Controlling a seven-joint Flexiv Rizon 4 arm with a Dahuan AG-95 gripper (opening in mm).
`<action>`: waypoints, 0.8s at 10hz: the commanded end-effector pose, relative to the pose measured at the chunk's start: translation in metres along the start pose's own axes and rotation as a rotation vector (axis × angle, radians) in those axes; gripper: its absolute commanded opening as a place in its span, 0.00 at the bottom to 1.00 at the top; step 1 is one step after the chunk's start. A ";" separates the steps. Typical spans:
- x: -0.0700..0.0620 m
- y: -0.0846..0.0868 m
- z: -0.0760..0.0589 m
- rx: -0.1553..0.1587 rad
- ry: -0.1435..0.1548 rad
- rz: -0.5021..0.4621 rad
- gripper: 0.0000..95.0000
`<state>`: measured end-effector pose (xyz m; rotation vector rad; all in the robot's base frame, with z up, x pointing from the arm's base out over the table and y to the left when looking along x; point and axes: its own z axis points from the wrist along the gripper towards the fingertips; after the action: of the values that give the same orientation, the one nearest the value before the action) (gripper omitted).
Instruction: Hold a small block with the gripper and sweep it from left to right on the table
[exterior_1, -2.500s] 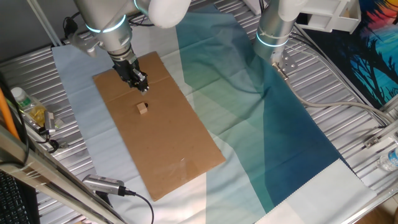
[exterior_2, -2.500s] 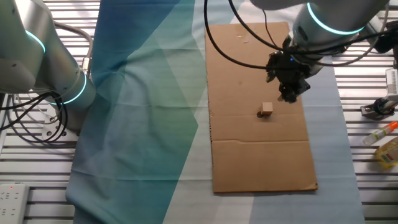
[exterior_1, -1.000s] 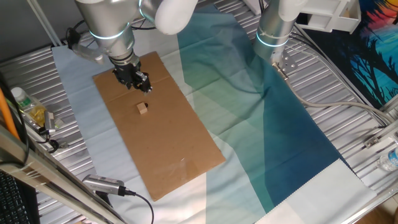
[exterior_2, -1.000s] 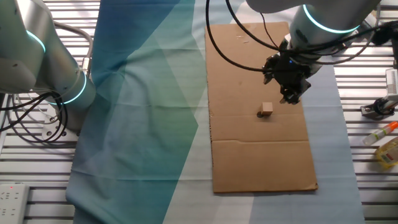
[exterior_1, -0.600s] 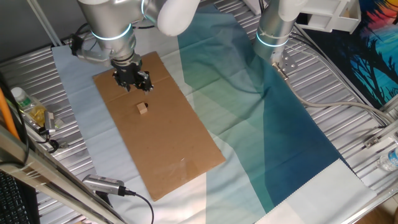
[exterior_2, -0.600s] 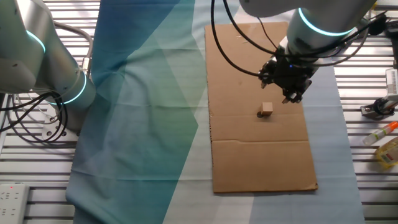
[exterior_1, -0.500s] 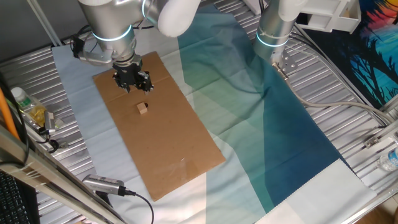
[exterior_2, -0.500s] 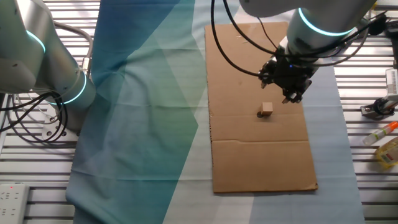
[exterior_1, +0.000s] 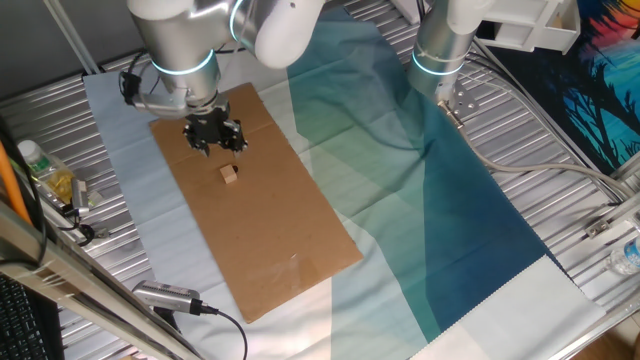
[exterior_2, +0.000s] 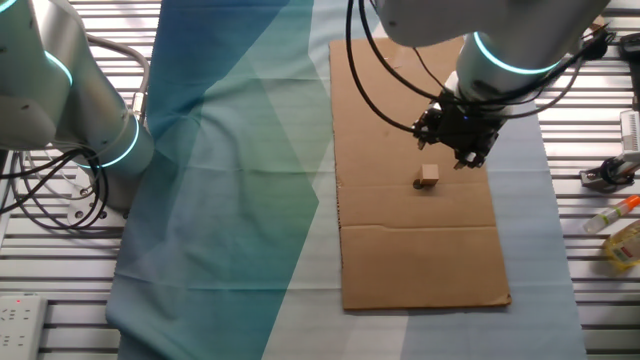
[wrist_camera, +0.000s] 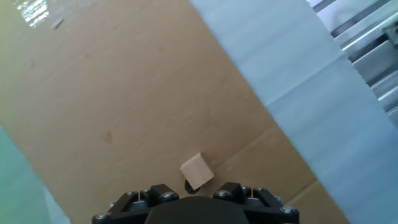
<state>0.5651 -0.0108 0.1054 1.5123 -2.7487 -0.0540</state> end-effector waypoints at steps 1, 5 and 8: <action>-0.002 0.000 0.005 0.003 -0.001 0.003 0.60; -0.003 0.000 0.016 0.005 -0.004 -0.023 0.60; -0.003 0.000 0.019 0.038 0.010 -0.095 0.60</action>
<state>0.5662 -0.0072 0.0857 1.6358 -2.6902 -0.0061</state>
